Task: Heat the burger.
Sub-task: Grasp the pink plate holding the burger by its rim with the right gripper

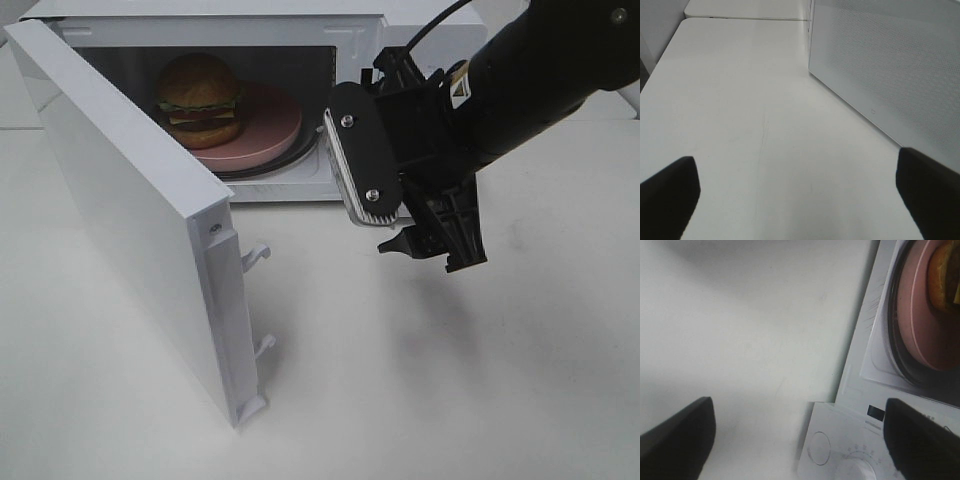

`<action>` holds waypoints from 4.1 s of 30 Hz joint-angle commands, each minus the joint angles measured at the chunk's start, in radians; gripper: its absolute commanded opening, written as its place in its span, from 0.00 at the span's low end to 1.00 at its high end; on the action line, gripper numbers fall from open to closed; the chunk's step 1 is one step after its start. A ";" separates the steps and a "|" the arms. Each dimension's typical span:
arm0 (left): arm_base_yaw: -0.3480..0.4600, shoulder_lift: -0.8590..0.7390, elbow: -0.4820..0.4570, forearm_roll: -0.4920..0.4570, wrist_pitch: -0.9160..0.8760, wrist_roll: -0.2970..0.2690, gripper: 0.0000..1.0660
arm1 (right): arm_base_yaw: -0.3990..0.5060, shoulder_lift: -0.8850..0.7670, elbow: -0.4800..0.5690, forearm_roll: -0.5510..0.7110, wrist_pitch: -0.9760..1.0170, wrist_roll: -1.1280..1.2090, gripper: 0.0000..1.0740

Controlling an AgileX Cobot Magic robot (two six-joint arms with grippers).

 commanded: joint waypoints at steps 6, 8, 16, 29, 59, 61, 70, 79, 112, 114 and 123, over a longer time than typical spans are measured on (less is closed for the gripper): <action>0.005 -0.017 0.001 -0.004 0.002 -0.001 0.94 | 0.018 0.084 -0.098 -0.013 -0.024 0.040 0.81; 0.005 -0.017 0.001 -0.004 0.002 -0.001 0.94 | 0.024 0.106 -0.118 -0.032 -0.026 0.048 0.81; 0.005 -0.017 0.001 -0.004 0.002 -0.001 0.94 | 0.029 0.204 -0.204 -0.057 -0.057 0.092 0.80; 0.005 -0.017 0.001 -0.004 0.002 -0.001 0.94 | 0.029 0.346 -0.357 -0.109 -0.027 0.189 0.81; 0.005 -0.017 0.001 -0.004 0.002 -0.001 0.94 | 0.040 0.609 -0.655 -0.138 0.001 0.283 0.82; 0.005 -0.017 0.001 -0.004 0.002 -0.001 0.94 | 0.040 0.616 -0.663 -0.138 -0.003 0.284 0.82; 0.005 -0.017 0.001 -0.004 0.002 -0.001 0.94 | 0.040 0.700 -0.767 -0.164 0.006 0.329 0.81; 0.005 -0.017 0.001 -0.004 0.002 -0.001 0.94 | 0.037 0.760 -0.844 -0.178 0.035 0.331 0.80; 0.005 -0.017 0.001 -0.003 0.002 -0.002 0.94 | 0.039 0.912 -1.025 -0.150 0.058 0.331 0.72; 0.005 -0.017 0.001 -0.003 0.002 -0.002 0.94 | 0.040 0.917 -1.025 -0.141 0.058 0.330 0.67; 0.005 -0.017 0.001 -0.003 0.002 -0.002 0.94 | 0.040 0.919 -1.025 -0.128 0.057 0.351 0.00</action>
